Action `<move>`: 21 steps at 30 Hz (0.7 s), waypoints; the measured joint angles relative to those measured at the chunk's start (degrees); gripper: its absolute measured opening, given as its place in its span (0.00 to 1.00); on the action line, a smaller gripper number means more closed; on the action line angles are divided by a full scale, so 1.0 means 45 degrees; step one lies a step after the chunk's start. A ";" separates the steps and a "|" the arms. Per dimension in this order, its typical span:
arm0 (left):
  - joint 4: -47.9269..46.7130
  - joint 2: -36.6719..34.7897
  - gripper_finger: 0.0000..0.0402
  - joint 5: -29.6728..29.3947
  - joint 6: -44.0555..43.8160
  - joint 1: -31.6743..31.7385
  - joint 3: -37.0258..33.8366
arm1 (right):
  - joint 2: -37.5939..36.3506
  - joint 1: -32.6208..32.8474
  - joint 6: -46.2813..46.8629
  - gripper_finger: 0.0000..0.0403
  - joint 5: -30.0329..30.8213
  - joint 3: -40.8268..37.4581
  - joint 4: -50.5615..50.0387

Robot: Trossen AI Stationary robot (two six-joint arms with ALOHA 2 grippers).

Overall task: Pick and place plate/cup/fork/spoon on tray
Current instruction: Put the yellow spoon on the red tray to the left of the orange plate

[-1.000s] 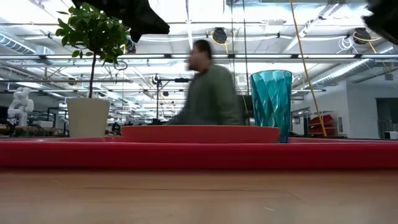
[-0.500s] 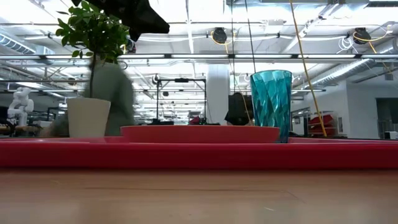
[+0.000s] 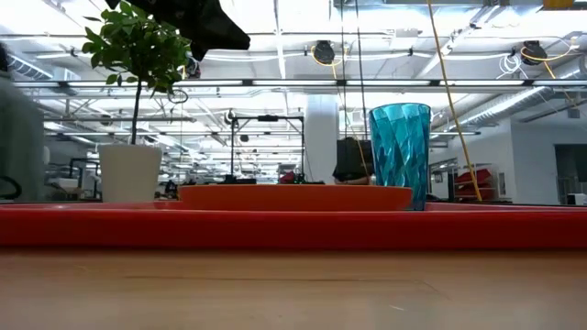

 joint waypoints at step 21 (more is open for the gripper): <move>0.0013 0.0004 0.16 0.0000 0.0019 0.0000 0.0000 | 0.0011 0.0000 -0.0199 0.24 0.1263 0.0000 -0.1220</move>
